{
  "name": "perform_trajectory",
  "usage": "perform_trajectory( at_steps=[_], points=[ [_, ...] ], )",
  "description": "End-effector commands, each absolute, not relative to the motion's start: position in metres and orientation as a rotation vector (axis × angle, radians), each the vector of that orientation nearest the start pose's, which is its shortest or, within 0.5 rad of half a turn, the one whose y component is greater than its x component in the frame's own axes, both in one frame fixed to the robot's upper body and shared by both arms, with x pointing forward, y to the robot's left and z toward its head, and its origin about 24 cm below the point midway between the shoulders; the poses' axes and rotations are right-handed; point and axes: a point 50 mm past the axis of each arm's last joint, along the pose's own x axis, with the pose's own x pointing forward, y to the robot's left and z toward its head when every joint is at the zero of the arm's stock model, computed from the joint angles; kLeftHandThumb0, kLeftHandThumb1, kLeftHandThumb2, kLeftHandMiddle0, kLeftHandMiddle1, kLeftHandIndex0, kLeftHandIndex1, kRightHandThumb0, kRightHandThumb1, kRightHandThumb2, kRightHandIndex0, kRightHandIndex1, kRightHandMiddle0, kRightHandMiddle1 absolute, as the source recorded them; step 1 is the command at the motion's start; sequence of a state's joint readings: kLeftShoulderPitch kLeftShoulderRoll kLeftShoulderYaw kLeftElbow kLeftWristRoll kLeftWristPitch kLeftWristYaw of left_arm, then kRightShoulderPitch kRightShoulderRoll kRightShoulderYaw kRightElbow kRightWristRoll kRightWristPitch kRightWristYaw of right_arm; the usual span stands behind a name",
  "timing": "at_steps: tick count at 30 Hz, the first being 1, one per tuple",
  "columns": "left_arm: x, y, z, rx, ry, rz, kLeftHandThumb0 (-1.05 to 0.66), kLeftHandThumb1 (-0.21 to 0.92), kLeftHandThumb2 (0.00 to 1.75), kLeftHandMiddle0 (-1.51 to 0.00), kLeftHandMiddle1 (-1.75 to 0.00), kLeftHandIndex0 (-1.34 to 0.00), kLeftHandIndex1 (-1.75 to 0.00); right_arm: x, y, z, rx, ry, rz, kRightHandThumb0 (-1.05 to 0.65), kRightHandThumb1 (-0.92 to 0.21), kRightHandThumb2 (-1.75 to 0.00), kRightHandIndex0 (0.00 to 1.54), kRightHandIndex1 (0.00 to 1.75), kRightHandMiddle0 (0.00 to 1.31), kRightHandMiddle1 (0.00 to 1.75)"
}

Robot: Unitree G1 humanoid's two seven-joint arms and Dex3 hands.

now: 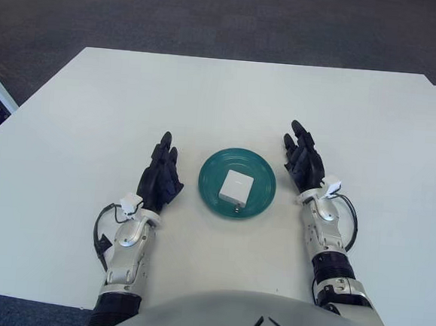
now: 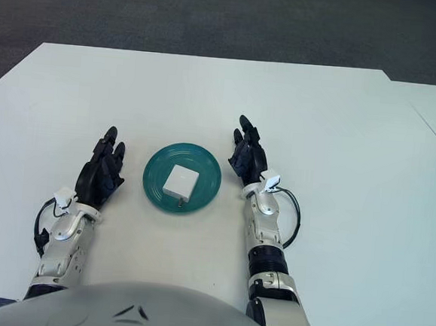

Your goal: Put the charger into the plate.

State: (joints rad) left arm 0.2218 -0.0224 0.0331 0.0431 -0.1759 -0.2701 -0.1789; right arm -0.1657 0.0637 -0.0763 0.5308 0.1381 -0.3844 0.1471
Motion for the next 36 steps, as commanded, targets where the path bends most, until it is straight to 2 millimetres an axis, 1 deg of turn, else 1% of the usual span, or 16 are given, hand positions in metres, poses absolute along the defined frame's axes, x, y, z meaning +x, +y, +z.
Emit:
perform_trajectory(
  at_steps=[1, 5, 9, 14, 17, 26, 36],
  points=[
    [0.205, 0.165, 0.010, -0.148, -0.052, -0.027, -1.05, 0.92, 0.95, 0.00, 0.00, 0.00, 0.00, 0.254, -0.132, -0.028, 0.219, 0.102, 0.012, -1.00, -0.92, -1.02, 0.08, 0.00, 0.00, 0.27],
    [0.206, 0.166, 0.010, -0.135, -0.068, -0.031, -1.05, 0.92, 0.96, 0.00, 0.00, 0.00, 0.00, 0.251, -0.131, -0.025, 0.228, 0.075, -0.049, -0.98, -0.92, -1.02, 0.06, 0.00, 0.00, 0.24],
    [0.207, 0.166, 0.010, -0.119, -0.084, -0.006, -1.05, 0.92, 0.98, 0.00, 0.00, 0.00, 0.00, 0.248, -0.146, -0.025, 0.229, 0.058, -0.083, -0.97, -0.92, -1.05, 0.05, 0.00, 0.00, 0.25],
    [0.223, 0.161, 0.010, -0.111, -0.090, 0.036, -1.05, 0.92, 1.01, 0.00, 0.00, 0.00, 0.00, 0.249, -0.144, -0.025, 0.235, 0.044, -0.115, -0.98, -0.92, -1.07, 0.02, 0.00, 0.00, 0.23],
    [0.229, 0.157, 0.010, -0.117, -0.085, 0.051, -1.05, 0.92, 1.03, 0.00, 0.00, 0.00, 0.00, 0.251, -0.143, -0.025, 0.239, 0.038, -0.133, -0.99, -0.92, -1.07, 0.01, 0.00, 0.00, 0.20],
    [0.233, 0.152, 0.010, -0.133, -0.089, 0.073, -1.05, 0.92, 1.08, 0.00, 0.00, 0.00, 0.00, 0.252, -0.140, -0.023, 0.236, 0.001, -0.162, -1.01, -0.92, -1.07, 0.00, 0.00, 0.00, 0.11],
    [0.237, 0.151, 0.010, -0.177, -0.128, 0.106, -1.05, 0.92, 1.08, 0.00, 0.00, 0.00, 0.00, 0.249, -0.138, -0.023, 0.237, 0.001, -0.160, -1.00, -0.92, -1.08, 0.00, 0.00, 0.00, 0.08]
  ],
)
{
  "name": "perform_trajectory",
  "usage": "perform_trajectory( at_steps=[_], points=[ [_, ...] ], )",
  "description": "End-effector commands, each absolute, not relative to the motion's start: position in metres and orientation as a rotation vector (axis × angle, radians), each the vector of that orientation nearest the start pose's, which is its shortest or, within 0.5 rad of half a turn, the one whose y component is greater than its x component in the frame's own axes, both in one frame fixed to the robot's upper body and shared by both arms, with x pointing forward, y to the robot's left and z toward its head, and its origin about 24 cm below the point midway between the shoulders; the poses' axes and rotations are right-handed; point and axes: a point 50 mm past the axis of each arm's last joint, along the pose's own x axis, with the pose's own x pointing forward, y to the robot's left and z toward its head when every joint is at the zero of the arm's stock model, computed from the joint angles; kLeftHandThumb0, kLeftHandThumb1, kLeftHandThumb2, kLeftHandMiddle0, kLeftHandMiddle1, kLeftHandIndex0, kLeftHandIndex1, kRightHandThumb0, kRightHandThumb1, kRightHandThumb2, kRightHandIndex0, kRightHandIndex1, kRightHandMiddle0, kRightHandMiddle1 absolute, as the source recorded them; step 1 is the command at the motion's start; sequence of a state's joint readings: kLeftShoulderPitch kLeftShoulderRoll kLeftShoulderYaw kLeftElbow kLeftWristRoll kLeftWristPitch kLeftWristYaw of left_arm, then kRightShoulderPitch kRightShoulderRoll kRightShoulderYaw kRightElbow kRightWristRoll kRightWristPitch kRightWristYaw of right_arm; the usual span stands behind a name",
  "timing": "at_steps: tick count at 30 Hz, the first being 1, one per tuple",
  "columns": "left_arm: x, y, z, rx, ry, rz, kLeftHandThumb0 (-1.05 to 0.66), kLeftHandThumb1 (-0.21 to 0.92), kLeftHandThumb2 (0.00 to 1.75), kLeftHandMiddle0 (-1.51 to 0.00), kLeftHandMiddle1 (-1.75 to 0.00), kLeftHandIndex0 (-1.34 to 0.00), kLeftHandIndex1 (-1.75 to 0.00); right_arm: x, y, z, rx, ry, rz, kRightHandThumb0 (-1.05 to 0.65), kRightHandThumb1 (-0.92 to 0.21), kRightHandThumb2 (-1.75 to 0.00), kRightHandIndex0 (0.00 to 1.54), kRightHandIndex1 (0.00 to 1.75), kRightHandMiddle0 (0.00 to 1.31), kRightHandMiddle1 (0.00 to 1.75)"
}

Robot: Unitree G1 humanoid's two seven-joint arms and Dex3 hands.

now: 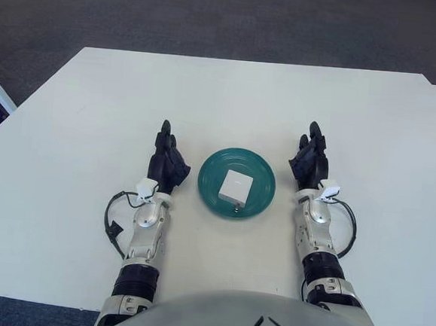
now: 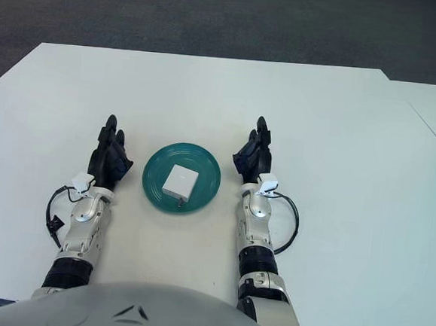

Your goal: Put the charger into the plate.

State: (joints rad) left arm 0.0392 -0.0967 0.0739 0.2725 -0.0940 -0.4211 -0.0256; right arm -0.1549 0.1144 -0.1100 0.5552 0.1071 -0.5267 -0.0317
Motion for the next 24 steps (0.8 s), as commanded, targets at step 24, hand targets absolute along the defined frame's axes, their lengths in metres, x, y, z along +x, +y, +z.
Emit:
perform_trajectory(
  at_steps=[24],
  points=[
    [0.222, 0.130, 0.013, -0.195, -0.231, -0.043, -1.04, 0.92, 1.23, 0.00, 0.00, 0.00, 0.00, 0.240, -0.151, -0.020, 0.167, -0.021, 0.013, -0.98, -0.92, -1.06, 0.00, 0.00, 0.00, 0.06]
  ],
)
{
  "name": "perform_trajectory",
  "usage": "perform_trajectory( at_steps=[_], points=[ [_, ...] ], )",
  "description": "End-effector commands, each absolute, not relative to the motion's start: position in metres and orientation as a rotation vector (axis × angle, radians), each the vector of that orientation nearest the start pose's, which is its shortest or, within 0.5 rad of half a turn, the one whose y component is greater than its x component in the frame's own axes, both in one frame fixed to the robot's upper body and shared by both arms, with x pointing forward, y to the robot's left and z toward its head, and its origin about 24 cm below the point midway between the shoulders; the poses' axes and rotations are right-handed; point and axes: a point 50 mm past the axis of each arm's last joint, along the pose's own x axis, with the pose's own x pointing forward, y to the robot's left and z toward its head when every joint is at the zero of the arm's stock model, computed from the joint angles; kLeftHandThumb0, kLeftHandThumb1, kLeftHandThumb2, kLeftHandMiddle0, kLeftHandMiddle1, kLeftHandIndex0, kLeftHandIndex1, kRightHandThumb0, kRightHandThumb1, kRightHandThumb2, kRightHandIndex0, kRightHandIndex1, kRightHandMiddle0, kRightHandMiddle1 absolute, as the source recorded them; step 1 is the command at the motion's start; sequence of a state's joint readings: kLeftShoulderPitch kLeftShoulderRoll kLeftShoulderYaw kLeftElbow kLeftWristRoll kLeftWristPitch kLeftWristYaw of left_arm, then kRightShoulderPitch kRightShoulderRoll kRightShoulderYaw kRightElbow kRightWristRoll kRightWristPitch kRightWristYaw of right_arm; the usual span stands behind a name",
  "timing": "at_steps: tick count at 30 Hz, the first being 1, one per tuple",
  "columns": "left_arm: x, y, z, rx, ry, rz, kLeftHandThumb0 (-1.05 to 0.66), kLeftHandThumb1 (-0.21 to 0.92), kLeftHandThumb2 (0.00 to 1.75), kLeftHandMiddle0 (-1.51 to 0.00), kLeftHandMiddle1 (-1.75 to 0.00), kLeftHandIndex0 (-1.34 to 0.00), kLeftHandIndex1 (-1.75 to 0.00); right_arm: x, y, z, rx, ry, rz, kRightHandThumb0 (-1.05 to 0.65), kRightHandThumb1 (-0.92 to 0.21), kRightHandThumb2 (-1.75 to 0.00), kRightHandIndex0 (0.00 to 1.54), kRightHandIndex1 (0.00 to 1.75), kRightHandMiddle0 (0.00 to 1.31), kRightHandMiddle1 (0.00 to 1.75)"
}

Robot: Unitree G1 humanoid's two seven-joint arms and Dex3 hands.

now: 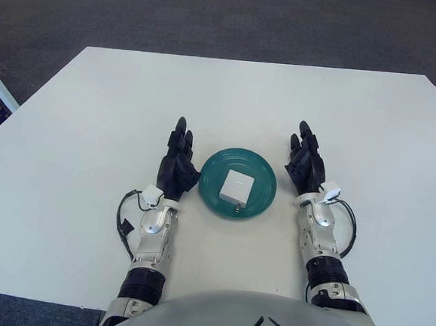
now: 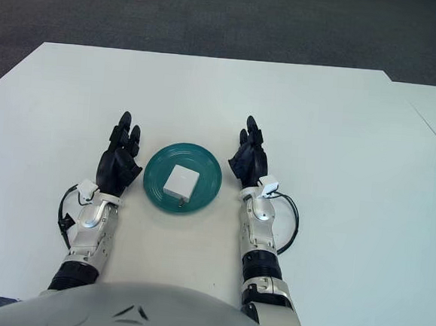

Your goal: Put the charger into the plate.

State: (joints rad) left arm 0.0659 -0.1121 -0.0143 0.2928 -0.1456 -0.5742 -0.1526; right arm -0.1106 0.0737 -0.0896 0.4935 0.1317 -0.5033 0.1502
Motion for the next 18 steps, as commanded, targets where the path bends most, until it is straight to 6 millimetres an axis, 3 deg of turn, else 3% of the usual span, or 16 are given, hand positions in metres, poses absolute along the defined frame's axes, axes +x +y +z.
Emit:
perform_trajectory(
  at_steps=[1, 18],
  points=[
    [0.2216, 0.1304, 0.0127, -0.175, -0.231, -0.038, -1.04, 0.92, 1.22, 0.00, 0.00, -0.01, -0.01, 0.2398, -0.1513, -0.0195, 0.152, -0.019, 0.018, -0.98, -0.92, -1.05, 0.00, 0.00, 0.00, 0.06],
    [0.2158, 0.1258, 0.0083, -0.166, -0.231, -0.007, -1.05, 0.92, 1.17, 0.00, 0.00, -0.03, -0.02, 0.2361, -0.1559, -0.0221, 0.119, 0.010, 0.011, -0.96, -0.92, -1.03, 0.00, 0.00, 0.00, 0.08]
  ],
)
